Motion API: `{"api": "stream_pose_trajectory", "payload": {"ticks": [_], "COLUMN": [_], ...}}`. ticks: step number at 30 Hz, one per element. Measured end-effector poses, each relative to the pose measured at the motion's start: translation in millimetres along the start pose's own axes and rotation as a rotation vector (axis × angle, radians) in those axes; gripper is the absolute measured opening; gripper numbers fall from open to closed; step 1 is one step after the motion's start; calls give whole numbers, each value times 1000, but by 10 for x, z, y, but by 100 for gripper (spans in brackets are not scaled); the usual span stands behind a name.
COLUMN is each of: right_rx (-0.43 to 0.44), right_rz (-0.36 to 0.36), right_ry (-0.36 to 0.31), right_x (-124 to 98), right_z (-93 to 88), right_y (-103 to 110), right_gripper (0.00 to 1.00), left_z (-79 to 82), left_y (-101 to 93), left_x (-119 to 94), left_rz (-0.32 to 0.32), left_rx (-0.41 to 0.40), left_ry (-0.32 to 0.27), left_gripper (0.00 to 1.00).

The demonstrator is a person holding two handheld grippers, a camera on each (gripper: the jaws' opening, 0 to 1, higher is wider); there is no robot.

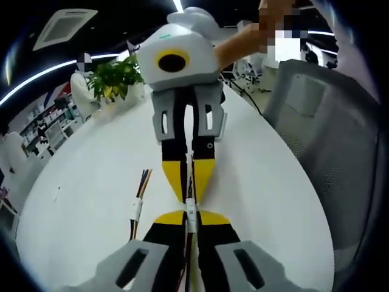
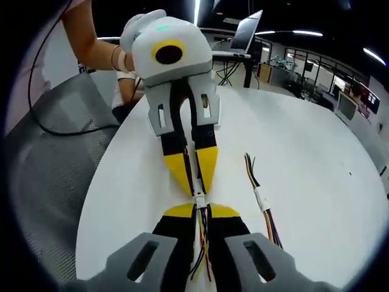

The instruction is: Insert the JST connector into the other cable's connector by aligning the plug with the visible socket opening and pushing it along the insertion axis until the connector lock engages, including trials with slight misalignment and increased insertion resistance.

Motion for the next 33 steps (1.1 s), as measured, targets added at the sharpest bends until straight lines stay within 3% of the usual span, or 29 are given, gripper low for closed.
{"api": "stream_pose_trajectory", "payload": {"ticks": [14,21,33], "right_rx": [-24,-86,-68], "right_rz": [2,9,4], "right_ry": [-4,13,-9], "right_x": [-37,-23,-20], "right_z": [4,23,31], "right_y": [6,42,43], "right_gripper": [3,3,3], "left_z": [64,107,74], "left_y": [4,-15,35], "left_x": [4,60,97], "left_rz": [-13,-38,-21], "left_rx": [26,52,10], "left_ry": [-29,-26,-14], "left_gripper": [0,0,0]}}
Point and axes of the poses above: the point that each gripper's makers call its tool centre point, and the gripper's own axes: x roughly forward along the fingers, y roughly to its left, z roughly out of its top, the point moved 10 cm from there along -x, roughly backward along the fingers, and after that the axes turned 12 degrees about z, right-handed, at the moved point
